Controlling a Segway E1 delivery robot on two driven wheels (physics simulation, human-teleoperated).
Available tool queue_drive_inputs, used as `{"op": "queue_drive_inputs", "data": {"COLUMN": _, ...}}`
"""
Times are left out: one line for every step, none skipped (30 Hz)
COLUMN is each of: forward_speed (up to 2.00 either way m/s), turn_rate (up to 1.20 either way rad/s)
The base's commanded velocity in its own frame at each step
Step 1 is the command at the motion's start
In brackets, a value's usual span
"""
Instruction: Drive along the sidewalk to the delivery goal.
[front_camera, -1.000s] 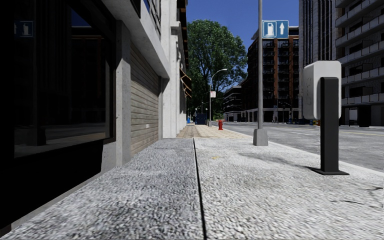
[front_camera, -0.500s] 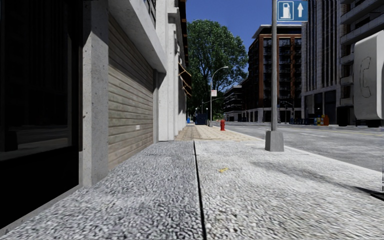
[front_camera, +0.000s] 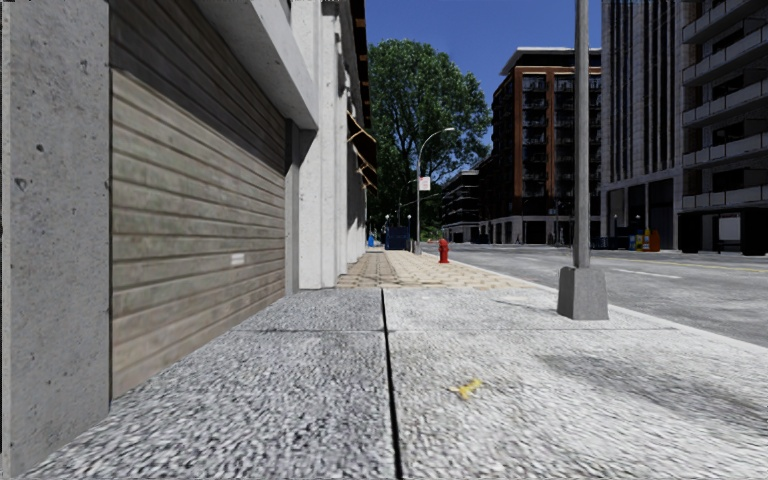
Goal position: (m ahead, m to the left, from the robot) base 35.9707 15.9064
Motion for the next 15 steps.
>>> {"op": "queue_drive_inputs", "data": {"forward_speed": 2.0, "turn_rate": 0.0}}
{"op": "queue_drive_inputs", "data": {"forward_speed": 2.0, "turn_rate": 0.0}}
{"op": "queue_drive_inputs", "data": {"forward_speed": 2.0, "turn_rate": 0.0}}
{"op": "queue_drive_inputs", "data": {"forward_speed": 2.0, "turn_rate": 0.0}}
{"op": "queue_drive_inputs", "data": {"forward_speed": 2.0, "turn_rate": 0.0}}
{"op": "queue_drive_inputs", "data": {"forward_speed": 2.0, "turn_rate": 0.0}}
{"op": "queue_drive_inputs", "data": {"forward_speed": 2.0, "turn_rate": 0.0}}
{"op": "queue_drive_inputs", "data": {"forward_speed": 2.0, "turn_rate": 0.0}}
{"op": "queue_drive_inputs", "data": {"forward_speed": 2.0, "turn_rate": 0.0}}
{"op": "queue_drive_inputs", "data": {"forward_speed": 2.0, "turn_rate": 0.0}}
{"op": "queue_drive_inputs", "data": {"forward_speed": 2.0, "turn_rate": 0.0}}
{"op": "queue_drive_inputs", "data": {"forward_speed": 2.0, "turn_rate": 0.0}}
{"op": "queue_drive_inputs", "data": {"forward_speed": 2.0, "turn_rate": 0.0}}
{"op": "queue_drive_inputs", "data": {"forward_speed": 2.0, "turn_rate": 0.0}}
{"op": "queue_drive_inputs", "data": {"forward_speed": 2.0, "turn_rate": 0.0}}
